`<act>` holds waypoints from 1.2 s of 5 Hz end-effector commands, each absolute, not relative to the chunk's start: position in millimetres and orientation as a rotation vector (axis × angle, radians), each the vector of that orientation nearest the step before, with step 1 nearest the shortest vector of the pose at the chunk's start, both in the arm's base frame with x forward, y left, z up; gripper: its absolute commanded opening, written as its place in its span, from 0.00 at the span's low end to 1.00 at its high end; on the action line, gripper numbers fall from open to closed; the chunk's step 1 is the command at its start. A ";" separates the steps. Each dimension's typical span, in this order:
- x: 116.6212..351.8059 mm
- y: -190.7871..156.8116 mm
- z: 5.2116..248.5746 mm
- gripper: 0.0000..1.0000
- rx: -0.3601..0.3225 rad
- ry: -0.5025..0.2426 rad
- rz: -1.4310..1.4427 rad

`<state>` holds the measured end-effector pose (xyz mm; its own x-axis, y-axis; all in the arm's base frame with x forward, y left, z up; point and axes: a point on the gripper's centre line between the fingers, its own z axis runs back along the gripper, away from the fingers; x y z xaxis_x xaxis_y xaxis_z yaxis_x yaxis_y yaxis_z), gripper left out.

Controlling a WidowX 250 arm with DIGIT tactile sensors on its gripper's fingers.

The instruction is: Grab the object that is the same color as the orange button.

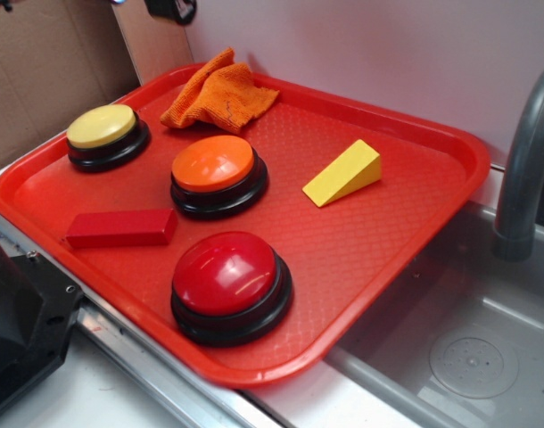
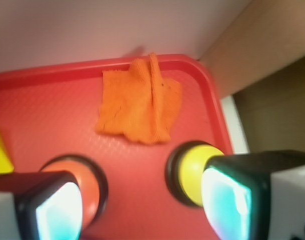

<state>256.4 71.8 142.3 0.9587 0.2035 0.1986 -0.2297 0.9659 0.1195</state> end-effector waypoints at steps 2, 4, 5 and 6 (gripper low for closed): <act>287.5 132.8 78.8 1.00 0.176 -0.186 0.263; 311.7 128.2 62.8 1.00 0.032 -0.278 0.266; 306.6 129.8 54.6 0.00 -0.019 -0.261 0.307; 307.0 131.1 48.2 0.00 -0.045 -0.231 0.320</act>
<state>300.8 117.6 30.9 0.9353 0.3161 0.1593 -0.3051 0.9481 -0.0898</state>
